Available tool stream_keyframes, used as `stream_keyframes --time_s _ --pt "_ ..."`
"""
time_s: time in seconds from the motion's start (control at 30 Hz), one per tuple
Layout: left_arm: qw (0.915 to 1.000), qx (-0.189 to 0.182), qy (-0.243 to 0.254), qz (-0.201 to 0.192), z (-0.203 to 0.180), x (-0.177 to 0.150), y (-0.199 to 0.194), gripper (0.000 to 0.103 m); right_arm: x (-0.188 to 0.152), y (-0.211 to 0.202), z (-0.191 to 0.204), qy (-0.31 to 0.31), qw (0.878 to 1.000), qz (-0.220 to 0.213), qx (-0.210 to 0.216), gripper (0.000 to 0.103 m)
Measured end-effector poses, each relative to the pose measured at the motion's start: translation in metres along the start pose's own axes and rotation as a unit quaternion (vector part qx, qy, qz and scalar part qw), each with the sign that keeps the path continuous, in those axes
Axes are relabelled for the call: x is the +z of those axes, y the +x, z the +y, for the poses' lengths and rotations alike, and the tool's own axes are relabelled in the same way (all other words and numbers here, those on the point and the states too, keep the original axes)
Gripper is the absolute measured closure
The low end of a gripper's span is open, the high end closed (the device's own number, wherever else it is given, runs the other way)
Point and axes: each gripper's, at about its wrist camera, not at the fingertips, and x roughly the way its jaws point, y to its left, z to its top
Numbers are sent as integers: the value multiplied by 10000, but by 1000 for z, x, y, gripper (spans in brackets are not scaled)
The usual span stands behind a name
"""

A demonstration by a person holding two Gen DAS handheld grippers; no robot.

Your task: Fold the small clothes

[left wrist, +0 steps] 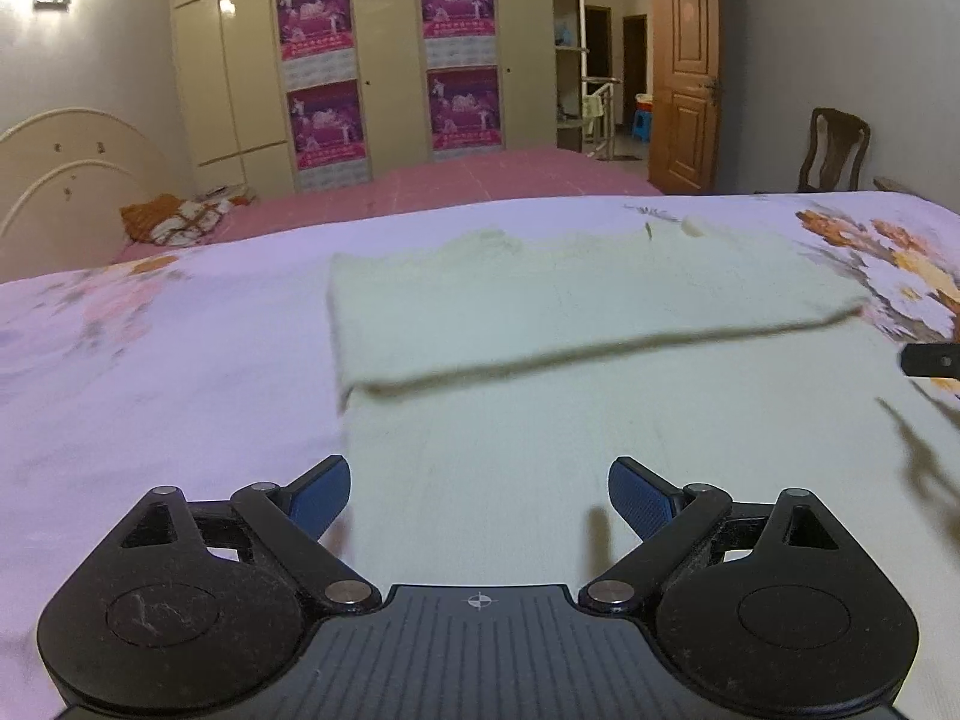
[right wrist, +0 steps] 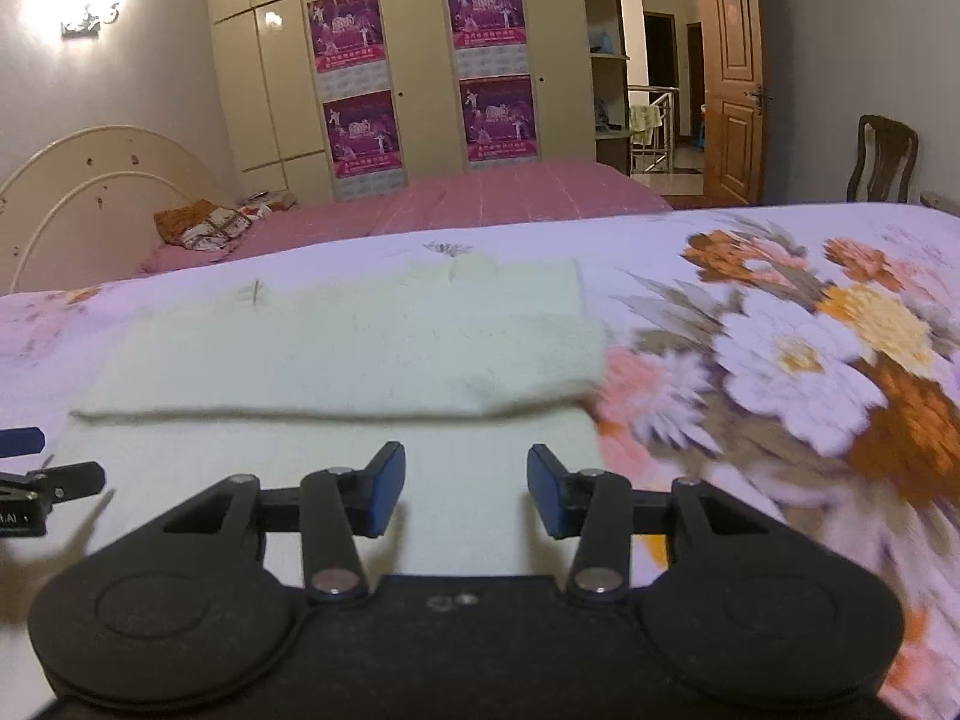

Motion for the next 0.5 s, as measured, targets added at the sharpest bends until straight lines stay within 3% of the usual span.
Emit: stream_keyframes --time_s 0.27,0.37,0.5 --pt "9992 33 -361 162 4 -61 -109 10 -33 -96 -43 304 9984 293 381 62" --pt "9985 57 -426 352 4 -82 -141 25 -47 -128 -51 264 9973 414 551 62" --pt "9977 51 -348 579 0 -106 -175 27 -68 -164 -60 454 9942 592 777 62"
